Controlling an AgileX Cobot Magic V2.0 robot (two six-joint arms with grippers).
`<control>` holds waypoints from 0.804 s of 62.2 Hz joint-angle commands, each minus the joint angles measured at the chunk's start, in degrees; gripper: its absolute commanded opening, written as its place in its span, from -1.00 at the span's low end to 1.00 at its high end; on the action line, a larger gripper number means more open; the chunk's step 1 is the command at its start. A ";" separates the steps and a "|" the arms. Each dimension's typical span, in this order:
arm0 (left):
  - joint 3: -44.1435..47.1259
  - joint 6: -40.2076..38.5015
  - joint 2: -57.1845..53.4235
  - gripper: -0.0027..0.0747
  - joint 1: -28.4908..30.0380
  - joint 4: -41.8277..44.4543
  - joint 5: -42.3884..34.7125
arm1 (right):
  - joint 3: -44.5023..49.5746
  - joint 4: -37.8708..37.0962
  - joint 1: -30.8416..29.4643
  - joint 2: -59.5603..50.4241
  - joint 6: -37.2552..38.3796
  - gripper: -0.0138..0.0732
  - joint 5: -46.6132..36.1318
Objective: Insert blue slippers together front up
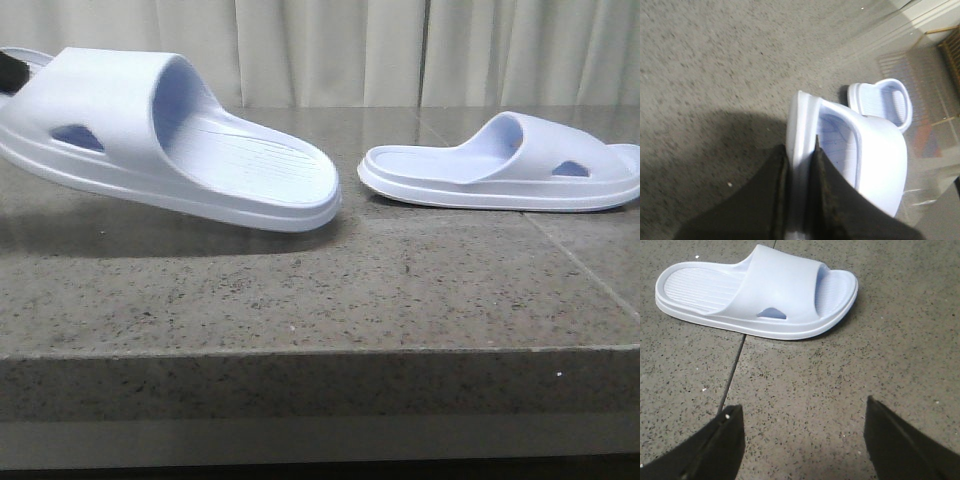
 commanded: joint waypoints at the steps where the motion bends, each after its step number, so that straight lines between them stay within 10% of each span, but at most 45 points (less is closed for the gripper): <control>1: 2.10 2.20 -2.83 -0.98 -0.23 -7.71 1.82 | -1.79 0.36 -0.15 0.34 1.12 0.53 -3.10; 28: 3.52 2.41 -2.83 -0.98 -0.23 -7.96 1.82 | -15.38 1.28 -18.55 13.70 0.54 0.53 10.75; 50: 3.52 2.41 -2.83 -0.98 -0.23 -7.96 1.82 | -23.63 36.30 -28.02 34.35 -26.35 0.53 15.66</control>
